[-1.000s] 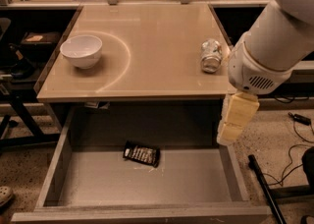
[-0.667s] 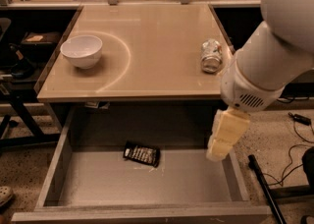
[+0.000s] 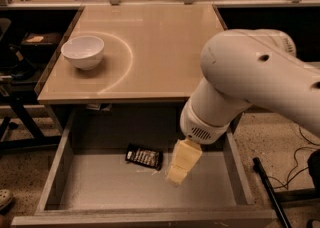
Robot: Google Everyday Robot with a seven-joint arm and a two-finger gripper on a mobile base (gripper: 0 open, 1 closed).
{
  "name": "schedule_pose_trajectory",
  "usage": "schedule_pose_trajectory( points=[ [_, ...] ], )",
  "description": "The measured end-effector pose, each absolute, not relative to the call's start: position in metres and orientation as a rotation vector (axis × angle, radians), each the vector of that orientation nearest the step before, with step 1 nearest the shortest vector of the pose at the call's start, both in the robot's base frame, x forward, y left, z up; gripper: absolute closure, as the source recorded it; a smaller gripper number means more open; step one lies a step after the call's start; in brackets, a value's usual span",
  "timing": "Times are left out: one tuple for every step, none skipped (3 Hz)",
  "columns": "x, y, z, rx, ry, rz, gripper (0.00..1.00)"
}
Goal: Pick rxbar chocolate from top drawer and place on counter
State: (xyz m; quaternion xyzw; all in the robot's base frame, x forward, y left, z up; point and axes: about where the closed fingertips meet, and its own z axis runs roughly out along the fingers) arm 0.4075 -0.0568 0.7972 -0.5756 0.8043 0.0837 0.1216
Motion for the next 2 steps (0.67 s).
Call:
schedule_pose_trajectory(
  points=[
    [0.408, -0.053, 0.792, -1.66, 2.364, 0.255, 0.0],
    [0.406, -0.038, 0.773, -1.66, 2.333, 0.319, 0.0]
  ],
)
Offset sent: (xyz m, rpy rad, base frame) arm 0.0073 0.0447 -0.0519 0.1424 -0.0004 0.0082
